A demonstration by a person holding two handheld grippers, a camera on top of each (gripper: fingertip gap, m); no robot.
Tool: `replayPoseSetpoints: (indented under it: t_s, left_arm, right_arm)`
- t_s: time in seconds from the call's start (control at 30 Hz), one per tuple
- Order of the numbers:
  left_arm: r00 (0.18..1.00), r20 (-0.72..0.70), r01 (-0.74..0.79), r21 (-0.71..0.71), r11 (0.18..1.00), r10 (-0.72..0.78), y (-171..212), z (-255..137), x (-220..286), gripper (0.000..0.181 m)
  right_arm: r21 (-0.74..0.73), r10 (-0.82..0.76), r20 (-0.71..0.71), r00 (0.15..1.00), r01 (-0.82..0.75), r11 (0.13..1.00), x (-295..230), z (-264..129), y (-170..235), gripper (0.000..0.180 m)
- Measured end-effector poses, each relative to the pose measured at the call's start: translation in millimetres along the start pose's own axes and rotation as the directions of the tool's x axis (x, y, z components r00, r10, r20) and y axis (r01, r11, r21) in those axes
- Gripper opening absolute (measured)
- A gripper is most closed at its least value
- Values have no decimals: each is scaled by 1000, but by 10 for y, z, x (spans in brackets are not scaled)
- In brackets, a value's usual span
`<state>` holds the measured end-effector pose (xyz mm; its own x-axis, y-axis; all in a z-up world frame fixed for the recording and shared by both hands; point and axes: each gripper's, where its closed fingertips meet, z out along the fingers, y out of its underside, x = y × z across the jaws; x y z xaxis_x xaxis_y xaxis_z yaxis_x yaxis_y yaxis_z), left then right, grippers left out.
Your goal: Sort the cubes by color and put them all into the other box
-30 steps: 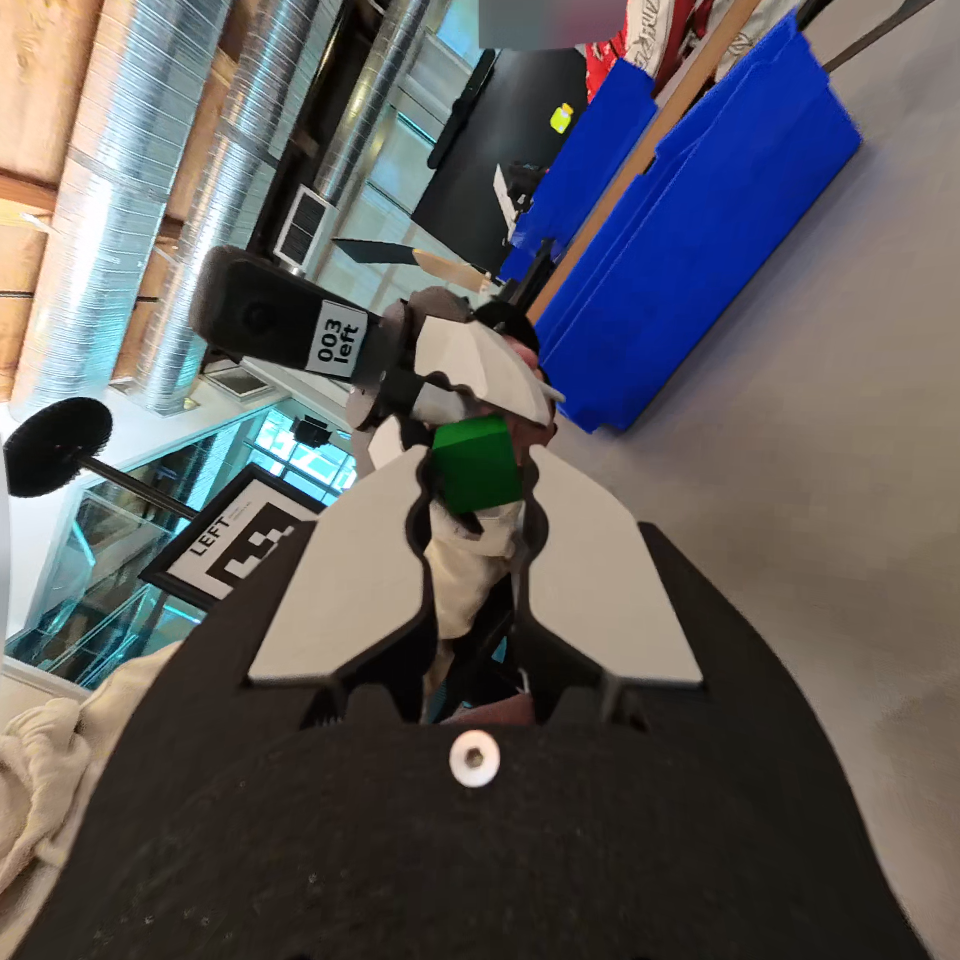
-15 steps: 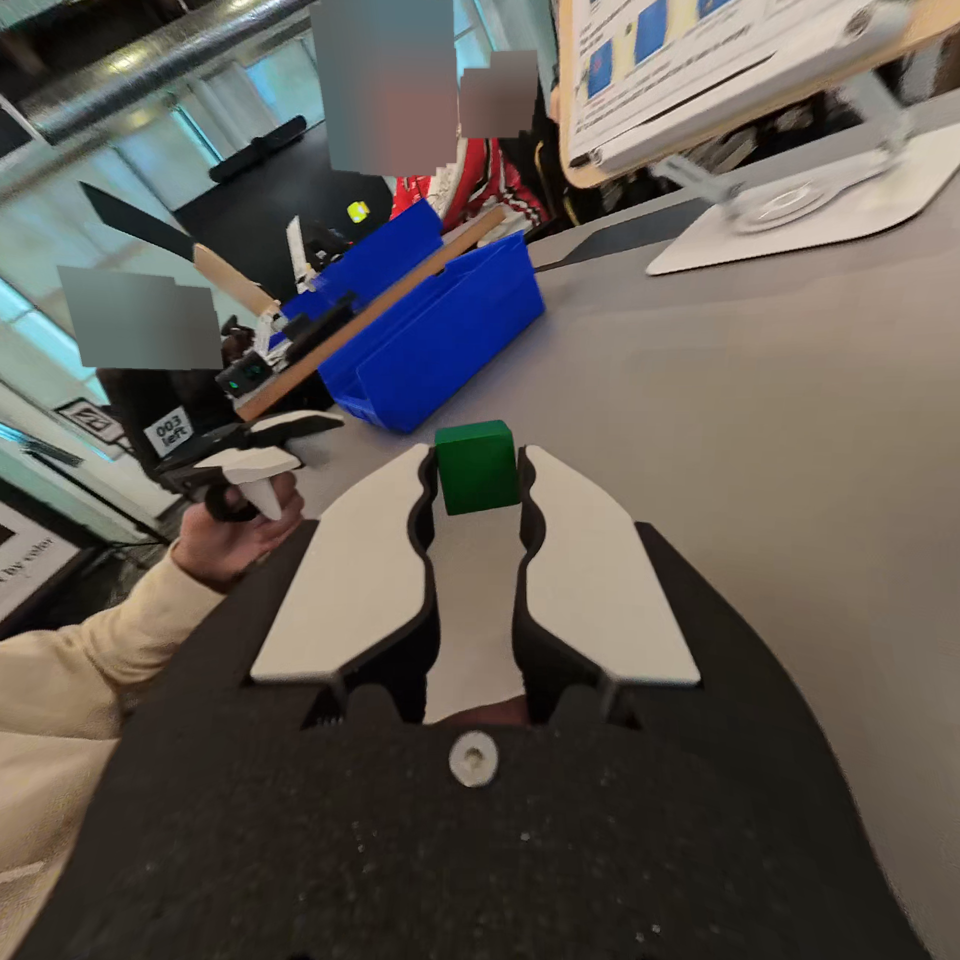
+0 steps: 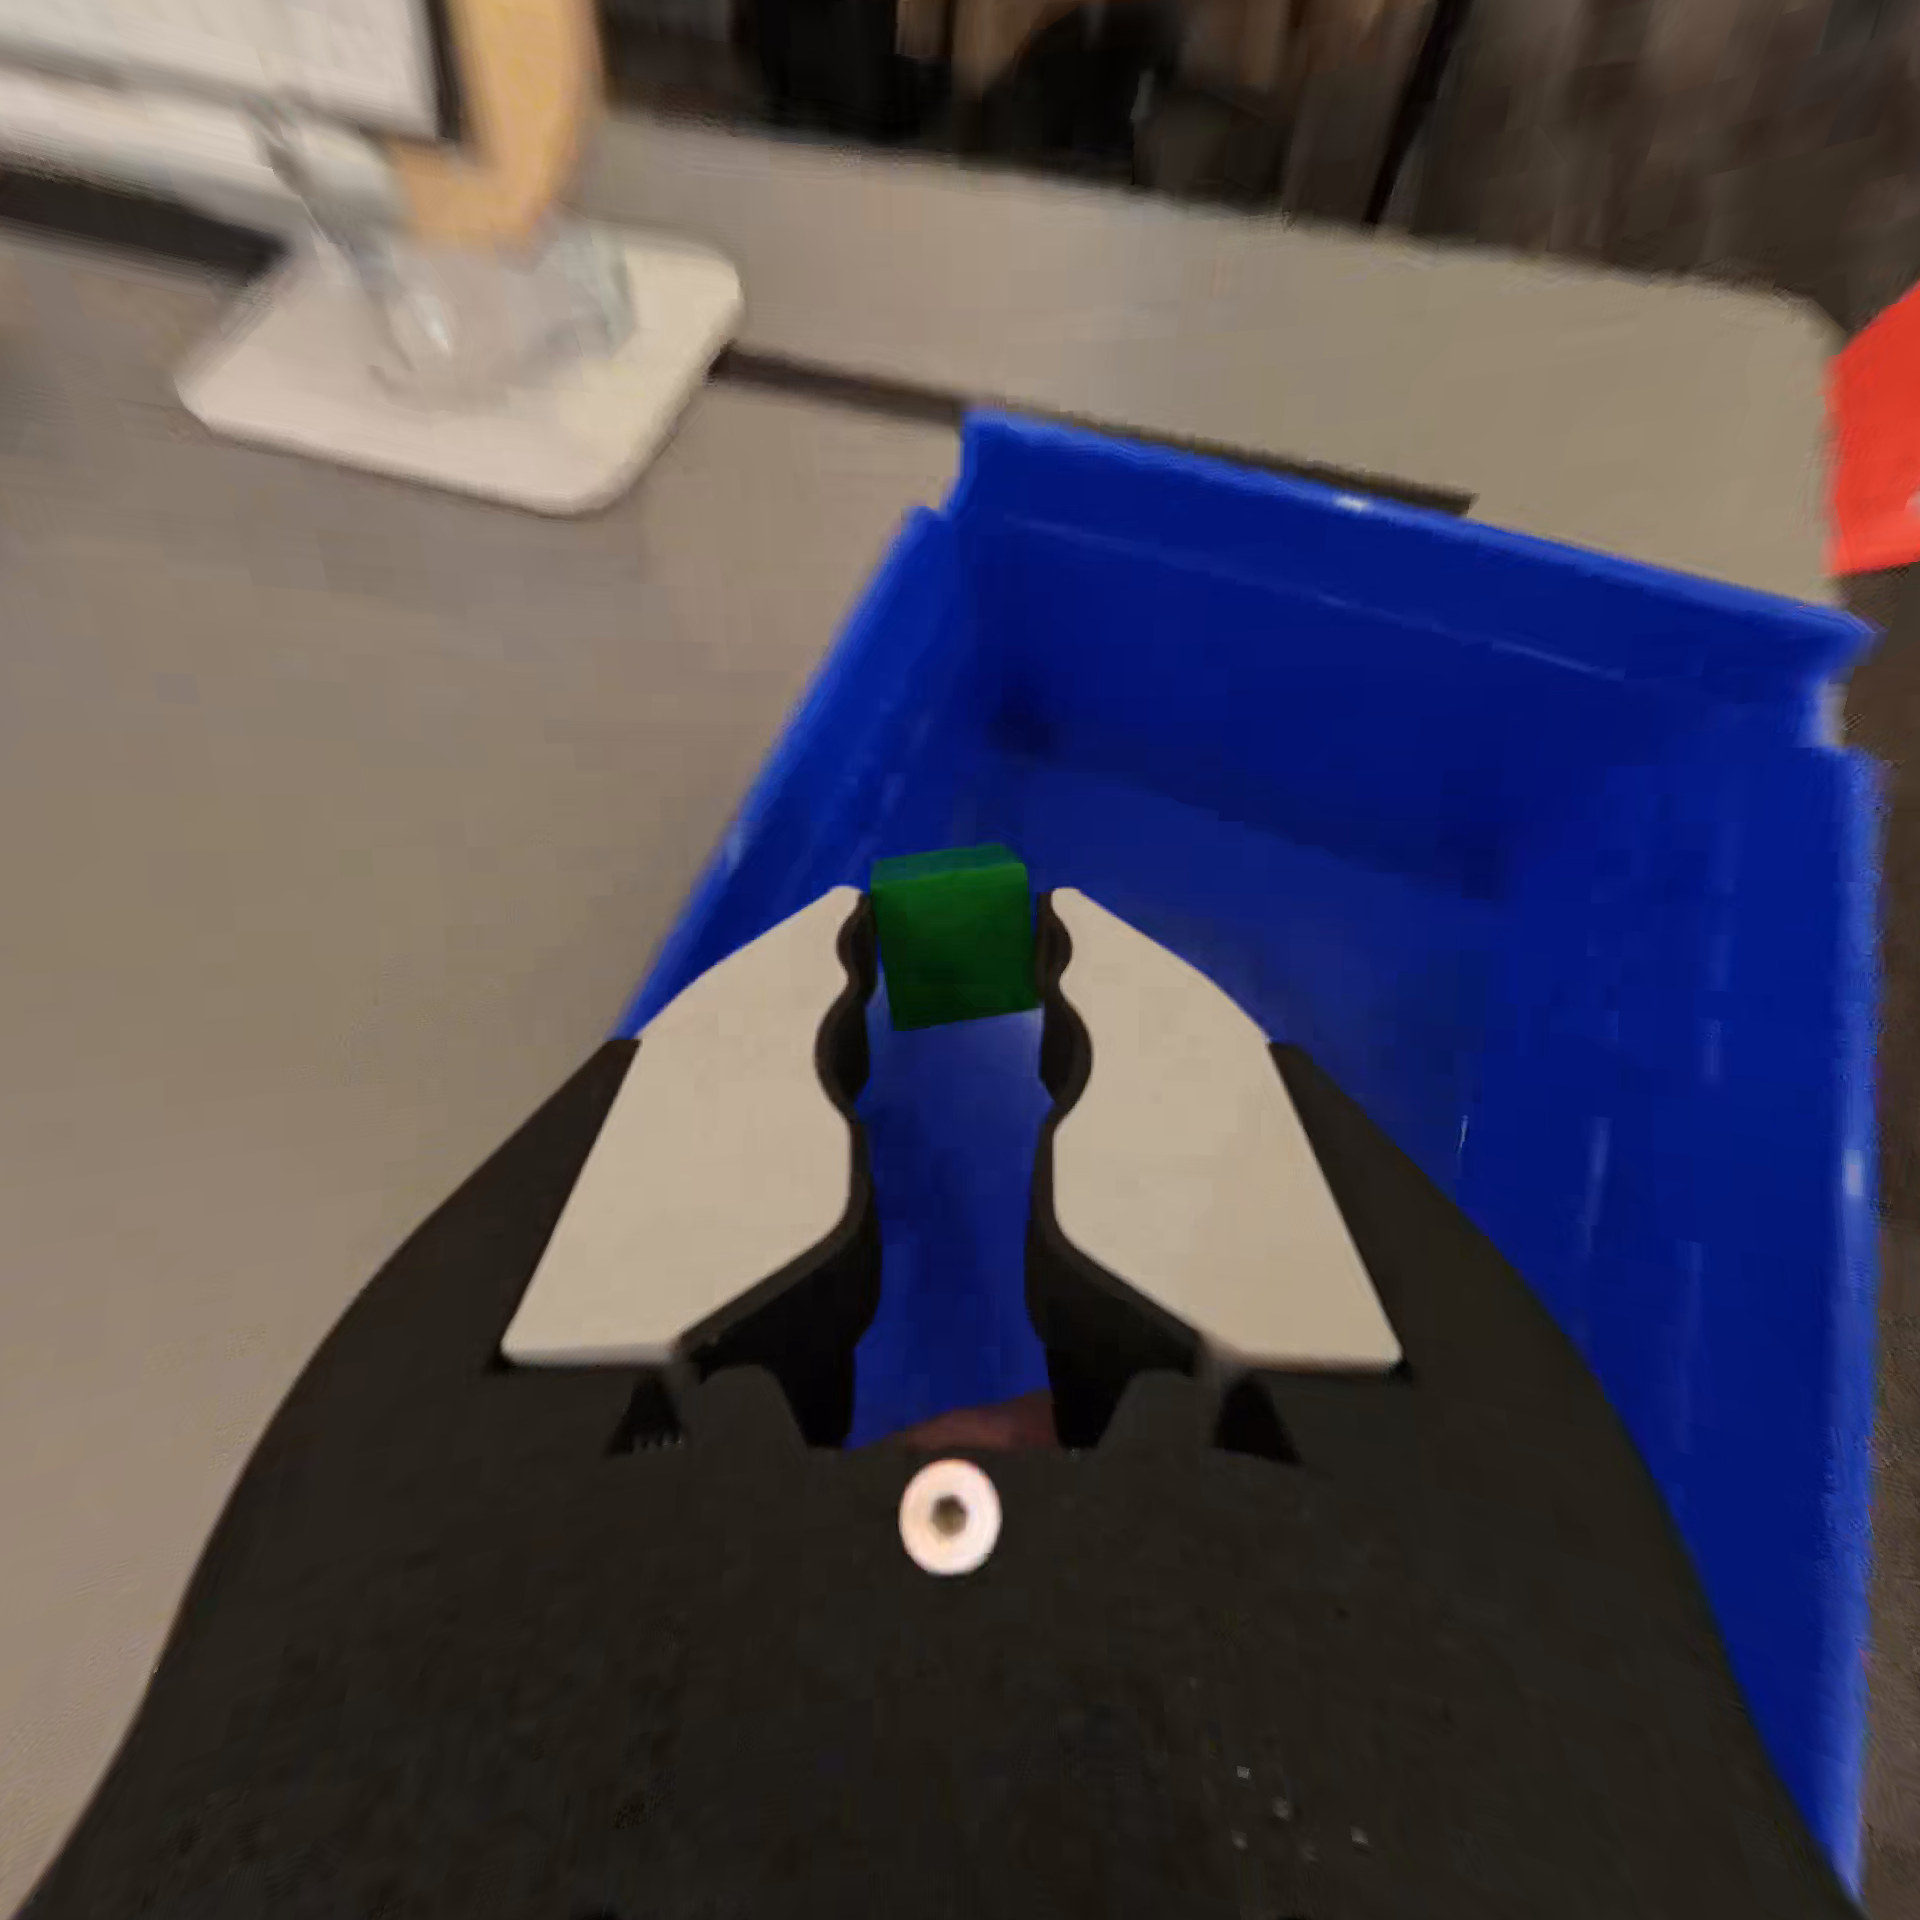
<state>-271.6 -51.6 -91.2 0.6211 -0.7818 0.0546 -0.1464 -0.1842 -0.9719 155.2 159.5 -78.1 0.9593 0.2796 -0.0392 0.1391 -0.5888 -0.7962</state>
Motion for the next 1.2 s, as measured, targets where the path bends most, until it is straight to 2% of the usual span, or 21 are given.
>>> replayPoseSetpoints:
  t_s: [0.07,0.17,0.27,0.37,0.4,0.43,0.5,0.6,0.7,0.77,0.87,0.93,1.07,1.2]
  left_arm:
    - [1000,-7,2,-16,1000,-2,40,44,20,59]
    - [999,14,-32,-50,998,33,108,88,14,60]
    - [998,16,-53,-67,996,54,160,89,33,60]
    - [999,13,-40,-79,996,41,212,89,33,60]
    - [999,14,-33,-85,996,34,225,94,25,60]
    - [1000,13,-25,-88,996,26,234,95,20,60]
    - [1000,8,-6,-77,997,6,218,75,19,60]
    - [1000,18,17,-40,999,-16,137,22,-2,60]
    - [997,76,8,-19,1000,-7,76,10,-85,58]
    - [993,116,0,-28,1000,3,94,27,-136,58]
    - [990,139,8,-55,998,0,174,55,-134,58]
    - [991,133,-16,-66,998,24,211,73,-97,58]
    - [973,217,-61,-102,993,82,266,92,-167,56]
    - [961,274,-6,-106,994,35,293,53,-243,56]
  right_arm:
    - [-168,-76,-10,997,73,983,253,555,42,30]
    - [-347,-183,-5,983,170,922,424,1078,154,30]
    - [-396,-203,40,978,202,896,361,1315,184,30]
    - [-377,-161,73,984,177,909,269,1419,180,30]
    - [-370,-167,71,983,181,911,277,1416,189,37]
    - [-364,-184,50,982,189,912,326,1365,188,43]
    - [-299,-193,-22,981,178,937,465,1106,79,44]
    - [1,-90,-103,991,91,996,352,292,-271,43]
    - [366,-68,37,997,50,929,-606,-634,-345,43]
    - [502,-111,167,980,12,865,-1441,-1013,-73,39]
    - [549,-105,341,934,-108,829,-2419,-1228,527,30]
    - [519,-153,373,915,-70,852,-2830,-1262,808,33]
    - [487,-180,357,916,-18,873,-3099,-1149,1114,38]
    - [487,-187,337,923,-1,873,-3073,-1094,1129,39]
